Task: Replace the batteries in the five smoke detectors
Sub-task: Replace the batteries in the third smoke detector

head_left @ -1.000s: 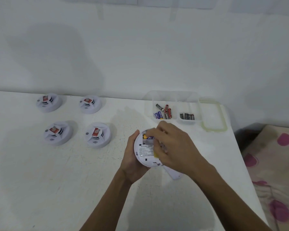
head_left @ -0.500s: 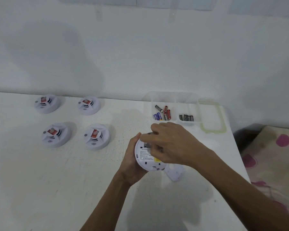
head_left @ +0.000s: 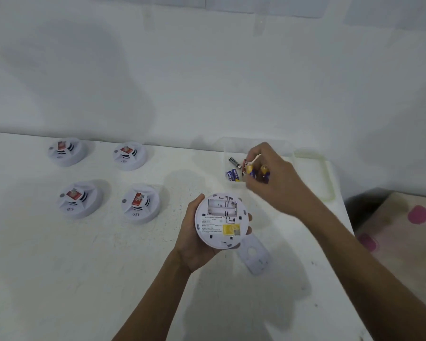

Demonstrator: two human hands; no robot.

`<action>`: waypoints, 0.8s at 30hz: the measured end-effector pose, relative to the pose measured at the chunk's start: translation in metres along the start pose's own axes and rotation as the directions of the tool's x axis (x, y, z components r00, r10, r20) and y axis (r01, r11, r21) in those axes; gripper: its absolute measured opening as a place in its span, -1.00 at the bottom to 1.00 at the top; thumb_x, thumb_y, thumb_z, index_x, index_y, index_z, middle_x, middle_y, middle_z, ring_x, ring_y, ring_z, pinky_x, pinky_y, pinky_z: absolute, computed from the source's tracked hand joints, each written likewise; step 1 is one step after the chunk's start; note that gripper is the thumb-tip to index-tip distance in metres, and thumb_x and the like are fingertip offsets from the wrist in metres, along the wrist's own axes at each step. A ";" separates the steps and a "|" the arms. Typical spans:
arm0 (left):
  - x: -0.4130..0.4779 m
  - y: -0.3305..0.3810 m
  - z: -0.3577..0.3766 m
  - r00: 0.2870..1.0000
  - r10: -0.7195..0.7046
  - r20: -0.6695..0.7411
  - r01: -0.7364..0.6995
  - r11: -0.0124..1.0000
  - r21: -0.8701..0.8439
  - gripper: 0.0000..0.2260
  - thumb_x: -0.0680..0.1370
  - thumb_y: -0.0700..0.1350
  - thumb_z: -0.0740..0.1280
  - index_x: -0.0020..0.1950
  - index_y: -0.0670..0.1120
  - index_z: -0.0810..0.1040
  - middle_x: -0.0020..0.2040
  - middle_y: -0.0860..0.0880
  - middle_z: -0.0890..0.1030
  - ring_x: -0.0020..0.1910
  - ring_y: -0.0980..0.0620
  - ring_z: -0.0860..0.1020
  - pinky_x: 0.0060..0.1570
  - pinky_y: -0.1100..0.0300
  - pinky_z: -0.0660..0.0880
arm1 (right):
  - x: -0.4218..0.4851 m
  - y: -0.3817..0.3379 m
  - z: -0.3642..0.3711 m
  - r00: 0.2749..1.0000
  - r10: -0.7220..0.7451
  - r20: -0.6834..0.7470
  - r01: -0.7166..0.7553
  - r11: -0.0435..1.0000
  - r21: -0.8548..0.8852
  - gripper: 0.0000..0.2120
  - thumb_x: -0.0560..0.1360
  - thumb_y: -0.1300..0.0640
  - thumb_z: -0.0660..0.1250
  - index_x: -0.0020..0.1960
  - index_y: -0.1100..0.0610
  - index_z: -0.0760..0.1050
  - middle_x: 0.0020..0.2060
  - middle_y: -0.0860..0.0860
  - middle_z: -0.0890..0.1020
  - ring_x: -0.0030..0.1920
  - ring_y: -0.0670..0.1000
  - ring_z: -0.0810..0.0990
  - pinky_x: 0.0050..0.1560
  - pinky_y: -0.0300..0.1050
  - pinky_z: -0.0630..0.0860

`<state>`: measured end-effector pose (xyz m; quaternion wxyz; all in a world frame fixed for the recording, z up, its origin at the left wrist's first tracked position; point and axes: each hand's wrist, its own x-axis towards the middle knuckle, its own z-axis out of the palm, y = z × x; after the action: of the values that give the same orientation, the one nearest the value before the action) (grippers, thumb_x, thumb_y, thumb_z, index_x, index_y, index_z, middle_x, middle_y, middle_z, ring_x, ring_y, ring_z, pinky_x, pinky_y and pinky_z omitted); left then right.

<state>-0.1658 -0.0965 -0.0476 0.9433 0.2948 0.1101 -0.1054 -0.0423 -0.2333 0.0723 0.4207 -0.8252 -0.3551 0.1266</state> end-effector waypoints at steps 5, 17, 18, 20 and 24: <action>0.006 0.006 -0.006 0.991 -0.030 0.129 0.042 0.995 -0.091 -0.38 0.45 0.24 0.31 0.36 -0.14 0.46 0.31 -0.23 0.50 0.25 -0.25 0.50 0.19 -0.10 0.46 | 0.043 0.045 -0.026 0.935 0.346 0.073 -0.343 0.938 -0.061 -0.85 0.49 0.21 0.32 0.03 0.07 0.44 -0.17 0.01 0.53 -0.32 -0.04 0.49 -0.38 -0.24 0.37; 0.014 0.017 -0.017 0.993 -0.033 0.115 0.050 0.988 -0.144 -0.37 0.40 0.22 0.39 0.32 -0.16 0.51 0.27 -0.26 0.52 0.22 -0.28 0.51 0.20 -0.11 0.46 | 0.090 0.129 -0.010 0.804 0.595 0.018 -0.521 0.717 -0.463 -0.76 0.45 0.35 0.24 0.07 0.44 0.50 -0.09 0.32 0.58 -0.18 0.10 0.45 -0.27 -0.13 0.36; 0.015 0.018 -0.019 0.993 -0.036 0.110 0.053 0.986 -0.155 -0.36 0.38 0.22 0.40 0.31 -0.16 0.51 0.27 -0.26 0.53 0.22 -0.27 0.52 0.19 -0.11 0.46 | 0.091 0.130 -0.008 0.807 0.590 0.015 -0.511 0.711 -0.483 -0.72 0.44 0.36 0.23 0.12 0.43 0.48 -0.03 0.32 0.60 -0.18 0.09 0.45 -0.25 -0.12 0.37; 0.016 0.017 -0.021 0.992 -0.045 0.122 0.063 0.987 -0.148 -0.37 0.43 0.23 0.35 0.35 -0.16 0.47 0.30 -0.26 0.50 0.26 -0.27 0.48 0.23 -0.11 0.41 | 0.094 0.129 -0.005 0.817 0.576 0.004 -0.479 0.683 -0.551 -0.73 0.43 0.35 0.23 0.12 0.36 0.48 0.03 0.29 0.60 -0.19 0.10 0.48 -0.23 -0.11 0.42; 0.018 0.015 -0.028 0.985 -0.072 0.155 0.093 0.987 -0.132 -0.37 0.50 0.24 0.23 0.42 -0.16 0.38 0.36 -0.25 0.43 0.33 -0.26 0.42 0.31 -0.11 0.32 | 0.100 0.121 0.000 0.903 0.406 -0.137 -0.392 0.652 -0.649 -0.81 0.46 0.31 0.22 0.07 0.27 0.45 -0.05 0.19 0.52 -0.05 0.19 0.52 -0.17 -0.08 0.43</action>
<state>-0.1490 -0.0704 -0.0671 0.9619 0.2149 0.0582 -0.1584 0.0876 -0.2115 -0.0138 0.0584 -0.9758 -0.1909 0.0898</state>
